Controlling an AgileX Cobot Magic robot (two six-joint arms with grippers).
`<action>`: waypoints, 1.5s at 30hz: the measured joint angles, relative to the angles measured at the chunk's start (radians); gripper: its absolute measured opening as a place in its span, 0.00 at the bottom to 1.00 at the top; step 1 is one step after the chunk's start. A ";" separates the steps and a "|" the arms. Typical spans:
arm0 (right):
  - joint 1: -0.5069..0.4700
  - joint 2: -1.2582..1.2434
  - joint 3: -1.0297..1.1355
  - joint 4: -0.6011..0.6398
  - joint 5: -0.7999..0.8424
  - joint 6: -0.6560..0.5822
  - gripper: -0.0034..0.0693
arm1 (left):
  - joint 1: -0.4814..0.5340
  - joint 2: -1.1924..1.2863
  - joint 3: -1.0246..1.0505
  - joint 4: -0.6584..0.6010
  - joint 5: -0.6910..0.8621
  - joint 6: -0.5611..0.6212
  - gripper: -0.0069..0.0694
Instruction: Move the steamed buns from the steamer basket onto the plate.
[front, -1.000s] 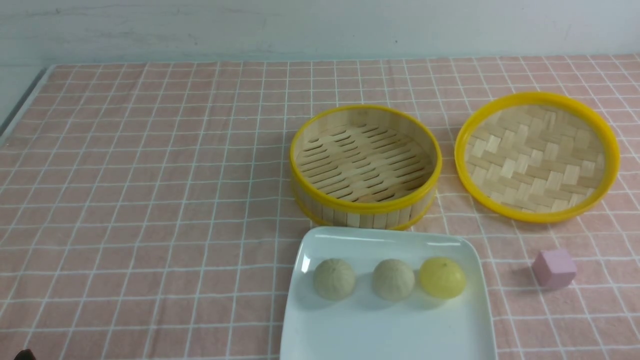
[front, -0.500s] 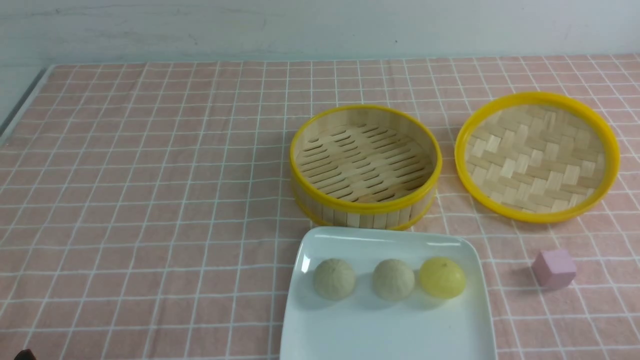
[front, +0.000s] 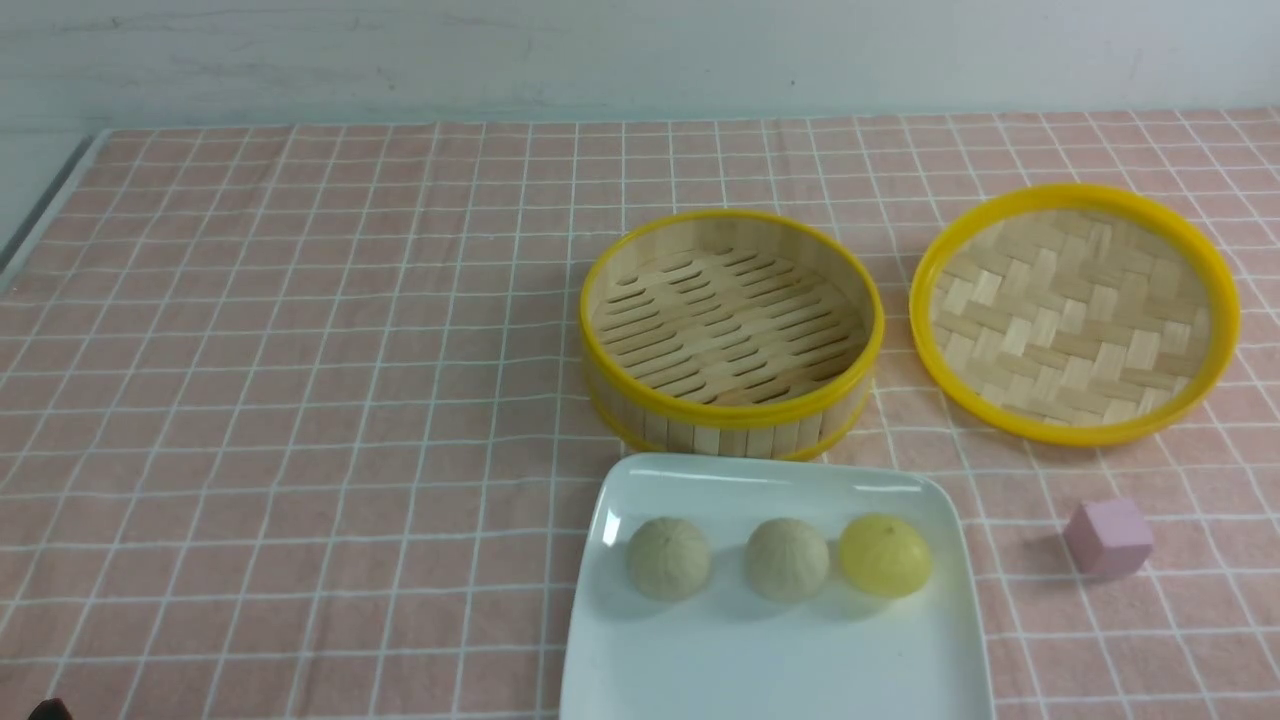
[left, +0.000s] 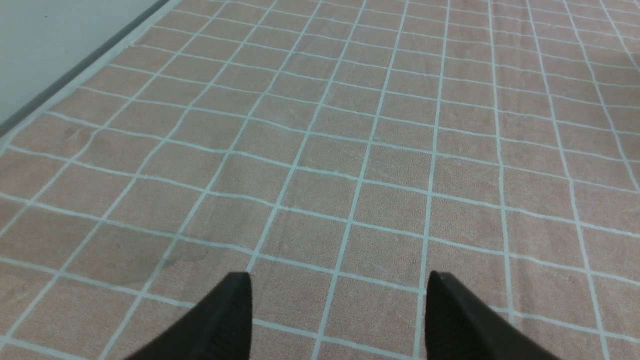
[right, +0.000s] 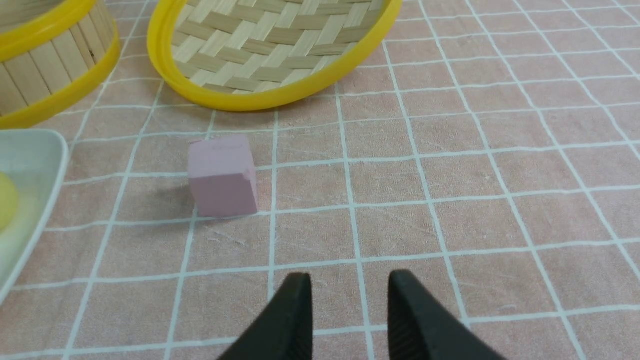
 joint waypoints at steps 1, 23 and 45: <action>0.000 0.000 0.000 0.000 0.000 0.000 0.38 | 0.000 0.000 0.000 0.000 0.000 0.000 0.71; 0.000 0.000 0.000 0.051 0.004 -0.218 0.38 | 0.000 0.000 0.000 -0.001 0.000 0.000 0.71; 0.000 0.000 0.000 0.038 0.001 -0.005 0.38 | 0.000 0.000 0.000 -0.001 0.000 0.000 0.71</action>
